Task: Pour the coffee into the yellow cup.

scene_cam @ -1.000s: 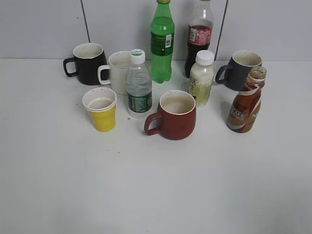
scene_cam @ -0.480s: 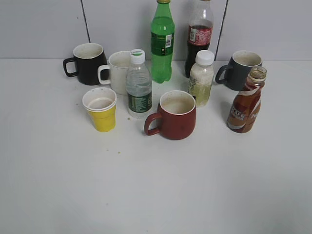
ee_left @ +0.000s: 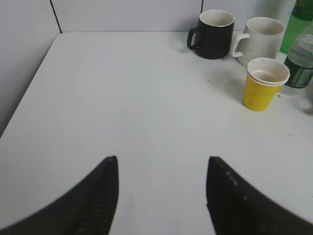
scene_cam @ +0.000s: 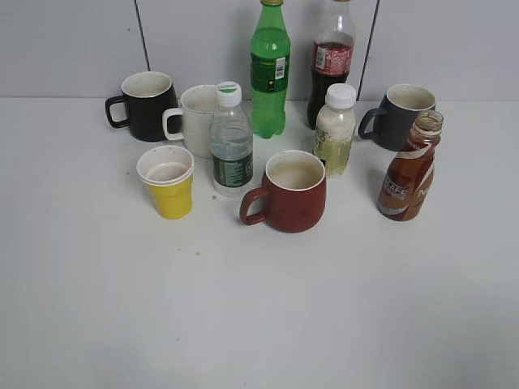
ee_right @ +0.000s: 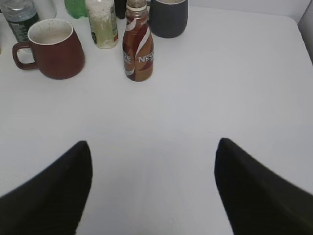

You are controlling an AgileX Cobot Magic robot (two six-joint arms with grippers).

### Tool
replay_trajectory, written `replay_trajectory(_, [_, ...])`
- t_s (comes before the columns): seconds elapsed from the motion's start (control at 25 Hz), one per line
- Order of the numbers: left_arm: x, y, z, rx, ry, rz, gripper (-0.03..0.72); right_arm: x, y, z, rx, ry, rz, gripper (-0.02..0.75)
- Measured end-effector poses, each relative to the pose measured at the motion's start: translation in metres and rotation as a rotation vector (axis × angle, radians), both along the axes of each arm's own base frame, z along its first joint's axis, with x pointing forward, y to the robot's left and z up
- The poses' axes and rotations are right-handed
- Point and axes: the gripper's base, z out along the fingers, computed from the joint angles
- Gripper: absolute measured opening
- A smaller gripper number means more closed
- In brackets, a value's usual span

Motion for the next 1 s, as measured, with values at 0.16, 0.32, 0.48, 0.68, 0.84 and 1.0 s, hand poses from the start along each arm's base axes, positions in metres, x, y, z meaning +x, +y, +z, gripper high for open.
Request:
replay_trajectory(0.16, [0.000, 0.000, 0.000, 0.000, 0.000, 0.000, 0.437, 0.000, 0.000, 0.000, 0.001, 0.000, 0.000, 0.587])
replay_trajectory(0.32, [0.000, 0.000, 0.000, 0.000, 0.000, -0.001, 0.437, 0.000, 0.000, 0.000, -0.001, 0.000, 0.000, 0.587])
replay_trajectory(0.48, [0.000, 0.000, 0.000, -0.003, 0.000, -0.003, 0.437, 0.000, 0.001, 0.000, 0.006, -0.001, 0.004, 0.587])
replay_trajectory(0.68, [0.002, -0.001, 0.019, -0.016, -0.176, -0.031, 0.437, 0.001, -0.001, 0.020, 0.007, -0.134, -0.015, 0.585])
replay_trajectory(0.84, [0.010, -0.001, 0.029, -0.022, -0.346, -0.031, 0.437, 0.022, -0.001, 0.033, 0.017, -0.202, -0.031, 0.585])
replay_trajectory(1.0, [0.044, -0.003, 0.027, -0.027, -0.490, -0.032, 0.437, 0.057, -0.001, 0.031, 0.023, -0.206, -0.049, 0.585])
